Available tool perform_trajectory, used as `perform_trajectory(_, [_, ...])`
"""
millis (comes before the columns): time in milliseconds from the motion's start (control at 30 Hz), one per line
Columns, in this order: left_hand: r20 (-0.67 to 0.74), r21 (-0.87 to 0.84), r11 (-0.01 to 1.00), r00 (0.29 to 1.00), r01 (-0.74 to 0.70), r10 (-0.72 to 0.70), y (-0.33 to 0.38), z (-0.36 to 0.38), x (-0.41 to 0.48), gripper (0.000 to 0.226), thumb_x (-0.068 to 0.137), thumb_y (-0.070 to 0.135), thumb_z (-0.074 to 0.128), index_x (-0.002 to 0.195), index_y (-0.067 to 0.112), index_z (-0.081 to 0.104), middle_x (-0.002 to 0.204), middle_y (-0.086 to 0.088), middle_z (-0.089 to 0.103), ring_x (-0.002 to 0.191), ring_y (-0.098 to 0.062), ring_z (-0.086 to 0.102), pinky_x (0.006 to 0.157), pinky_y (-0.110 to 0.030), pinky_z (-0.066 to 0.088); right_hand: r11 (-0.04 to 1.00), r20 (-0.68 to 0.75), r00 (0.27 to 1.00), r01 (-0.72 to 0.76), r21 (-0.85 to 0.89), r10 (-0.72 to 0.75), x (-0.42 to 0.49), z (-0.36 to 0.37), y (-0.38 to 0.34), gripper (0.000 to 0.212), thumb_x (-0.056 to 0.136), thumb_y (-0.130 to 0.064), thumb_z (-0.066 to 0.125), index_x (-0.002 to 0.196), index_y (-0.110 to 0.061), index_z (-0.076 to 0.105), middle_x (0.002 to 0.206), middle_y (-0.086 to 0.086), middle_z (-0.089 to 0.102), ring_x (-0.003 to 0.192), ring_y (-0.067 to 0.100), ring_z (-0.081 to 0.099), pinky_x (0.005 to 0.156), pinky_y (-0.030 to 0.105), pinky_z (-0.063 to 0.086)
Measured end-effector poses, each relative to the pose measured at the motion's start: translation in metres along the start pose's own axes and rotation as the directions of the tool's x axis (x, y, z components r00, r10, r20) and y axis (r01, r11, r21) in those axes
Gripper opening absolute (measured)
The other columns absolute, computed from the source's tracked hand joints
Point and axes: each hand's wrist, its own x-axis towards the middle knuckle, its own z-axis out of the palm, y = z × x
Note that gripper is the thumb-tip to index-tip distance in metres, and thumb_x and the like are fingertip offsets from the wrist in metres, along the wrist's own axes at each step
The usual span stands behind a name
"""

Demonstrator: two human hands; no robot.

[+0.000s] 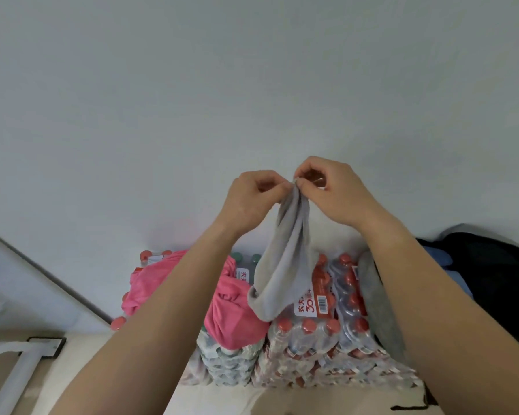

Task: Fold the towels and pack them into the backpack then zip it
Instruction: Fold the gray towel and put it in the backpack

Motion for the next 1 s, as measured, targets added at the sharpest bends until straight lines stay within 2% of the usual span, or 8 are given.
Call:
perform_trajectory(167, [0.051,-0.033,0.999,0.998,0.035,-0.034,0.001,-0.009,-0.003,0.012,0.091,0.015,0.065,0.082,0.016,0.073,0.08,-0.003,0.074,0.077,-0.015,0.07,0.068,-0.031,0.058,0.998,0.026,0.998,-0.05,0.035,0.049,0.0,0.001,-0.001,0.009,0.094,-0.015,0.06,0.091,-0.021,0.065,0.086,-0.011,0.068,0.08,0.004,0.063,0.073,0.014,0.048])
perform_trajectory(267, [0.02,0.004,1.0,0.999,0.028,-0.028,-0.007,-0.011,-0.002,0.007,0.085,0.013,0.067,0.083,0.016,0.073,0.079,-0.006,0.074,0.072,-0.016,0.067,0.066,-0.037,0.058,0.998,0.026,0.998,-0.05,0.027,0.049,0.001,0.008,0.0,0.009,0.094,-0.016,0.059,0.091,-0.022,0.064,0.087,-0.009,0.068,0.081,0.007,0.064,0.074,0.022,0.051])
perform_trajectory(367, [-0.019,0.044,0.999,0.999,0.031,-0.03,-0.018,-0.012,-0.002,0.006,0.077,0.017,0.069,0.079,0.023,0.07,0.075,0.006,0.071,0.067,-0.011,0.064,0.06,-0.034,0.052,0.998,0.042,0.998,-0.048,0.028,0.047,0.003,0.015,-0.002,0.008,0.095,-0.017,0.057,0.092,-0.024,0.062,0.088,-0.008,0.068,0.083,0.01,0.064,0.076,0.026,0.052])
perform_trajectory(467, [-0.032,0.036,0.997,0.997,0.067,-0.066,-0.029,-0.016,-0.006,0.012,0.076,0.015,0.066,0.076,0.027,0.068,0.073,0.013,0.069,0.068,-0.008,0.063,0.066,-0.031,0.051,0.999,0.113,0.993,-0.043,0.004,0.042,0.002,0.024,-0.002,0.011,0.096,-0.017,0.057,0.092,-0.026,0.061,0.089,-0.009,0.067,0.085,0.01,0.063,0.077,0.027,0.052])
perform_trajectory(567, [-0.027,0.016,0.995,0.995,0.1,-0.099,-0.04,-0.02,-0.012,0.013,0.078,0.017,0.061,0.079,0.028,0.069,0.075,0.006,0.072,0.073,-0.013,0.065,0.074,-0.04,0.054,0.999,0.16,0.986,-0.035,-0.014,0.037,0.002,0.031,-0.001,0.014,0.096,-0.014,0.057,0.092,-0.026,0.06,0.089,-0.007,0.066,0.084,0.009,0.062,0.075,0.023,0.048])
perform_trajectory(667, [0.006,0.008,0.996,0.996,0.091,-0.092,-0.045,-0.023,-0.018,0.008,0.086,0.022,0.062,0.083,0.024,0.069,0.084,-0.002,0.073,0.081,-0.018,0.068,0.082,-0.039,0.054,0.999,0.154,0.987,-0.045,-0.003,0.045,0.002,0.034,0.0,0.013,0.097,-0.013,0.056,0.093,-0.024,0.06,0.088,-0.007,0.066,0.081,0.007,0.061,0.073,0.018,0.045])
perform_trajectory(833, [0.026,-0.008,0.997,0.996,0.083,-0.082,-0.048,-0.022,-0.023,0.01,0.088,0.022,0.071,0.083,0.015,0.068,0.082,-0.003,0.072,0.077,-0.017,0.067,0.078,-0.034,0.054,0.999,0.15,0.988,-0.051,0.016,0.049,0.001,0.039,0.0,0.012,0.097,-0.012,0.054,0.095,-0.022,0.06,0.089,-0.007,0.064,0.082,0.008,0.06,0.075,0.019,0.048])
perform_trajectory(1000, [-0.077,0.144,0.984,0.992,0.108,-0.098,-0.053,-0.022,-0.023,0.008,0.077,0.016,0.065,0.079,0.024,0.067,0.079,0.005,0.073,0.077,-0.014,0.07,0.074,-0.031,0.055,1.0,0.177,0.984,-0.025,0.003,0.024,-0.001,0.046,-0.001,0.012,0.096,-0.01,0.054,0.095,-0.02,0.061,0.086,-0.01,0.063,0.079,0.002,0.057,0.071,0.014,0.043])
